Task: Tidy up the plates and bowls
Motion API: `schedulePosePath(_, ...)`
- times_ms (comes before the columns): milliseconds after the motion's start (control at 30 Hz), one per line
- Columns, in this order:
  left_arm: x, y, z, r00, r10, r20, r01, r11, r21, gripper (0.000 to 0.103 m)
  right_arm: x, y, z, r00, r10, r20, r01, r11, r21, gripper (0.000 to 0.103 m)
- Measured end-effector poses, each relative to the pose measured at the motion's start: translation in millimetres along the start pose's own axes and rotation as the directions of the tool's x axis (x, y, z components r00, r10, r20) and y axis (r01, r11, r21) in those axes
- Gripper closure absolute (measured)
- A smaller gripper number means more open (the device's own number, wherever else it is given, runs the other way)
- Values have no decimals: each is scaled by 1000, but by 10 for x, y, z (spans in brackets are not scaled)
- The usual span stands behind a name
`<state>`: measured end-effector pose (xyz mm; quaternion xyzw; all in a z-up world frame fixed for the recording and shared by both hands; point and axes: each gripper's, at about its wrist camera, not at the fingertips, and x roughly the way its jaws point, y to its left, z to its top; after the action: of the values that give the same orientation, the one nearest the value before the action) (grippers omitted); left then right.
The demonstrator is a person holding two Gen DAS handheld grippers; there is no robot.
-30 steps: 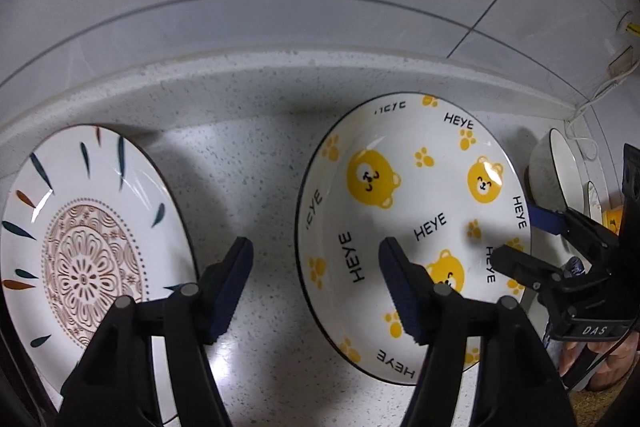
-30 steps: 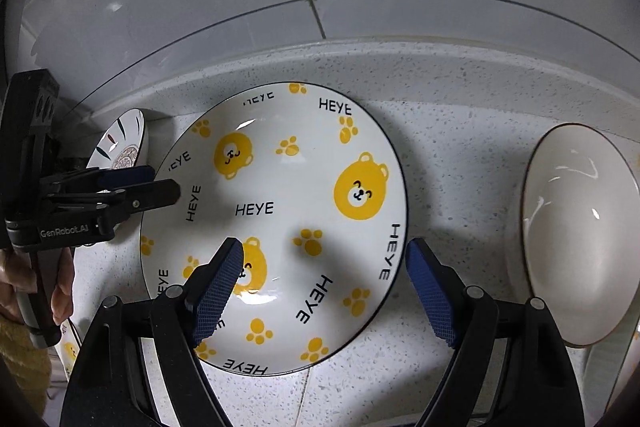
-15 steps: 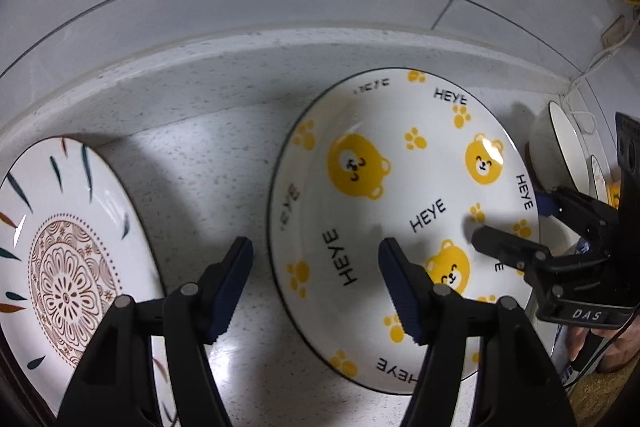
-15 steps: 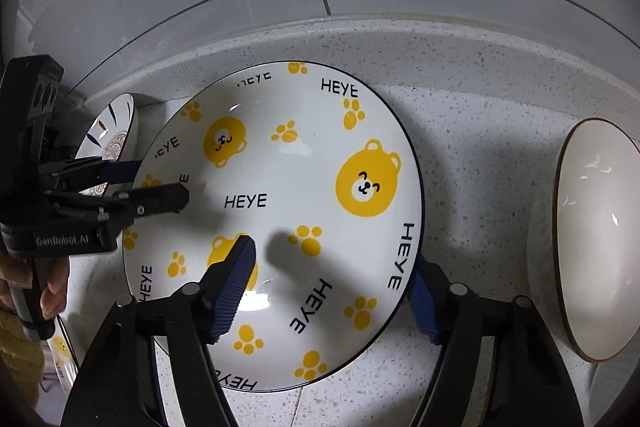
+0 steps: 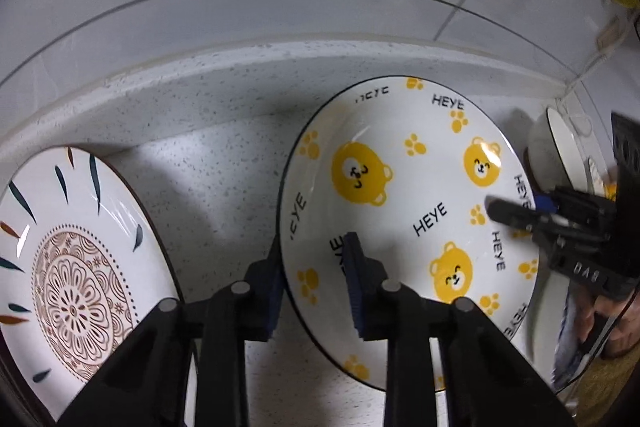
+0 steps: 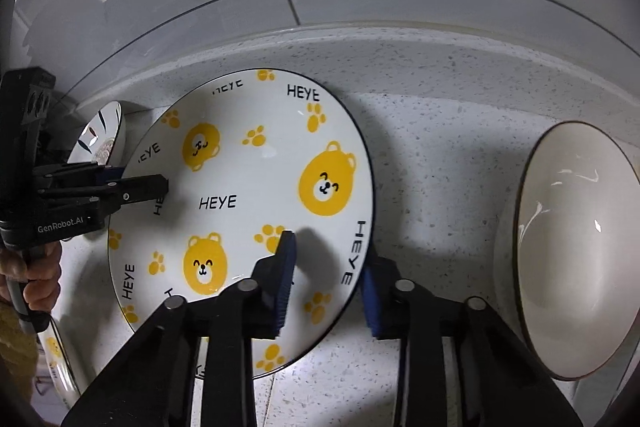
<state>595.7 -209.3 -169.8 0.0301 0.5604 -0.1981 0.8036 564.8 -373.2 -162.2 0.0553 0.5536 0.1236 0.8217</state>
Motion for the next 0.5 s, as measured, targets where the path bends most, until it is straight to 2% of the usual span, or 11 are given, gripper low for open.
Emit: schedulePosePath(500,-254,139,-170,999,-14,45,15,1000,-16,79,-128,94,-72,997,-44,59,45,999,-26,79)
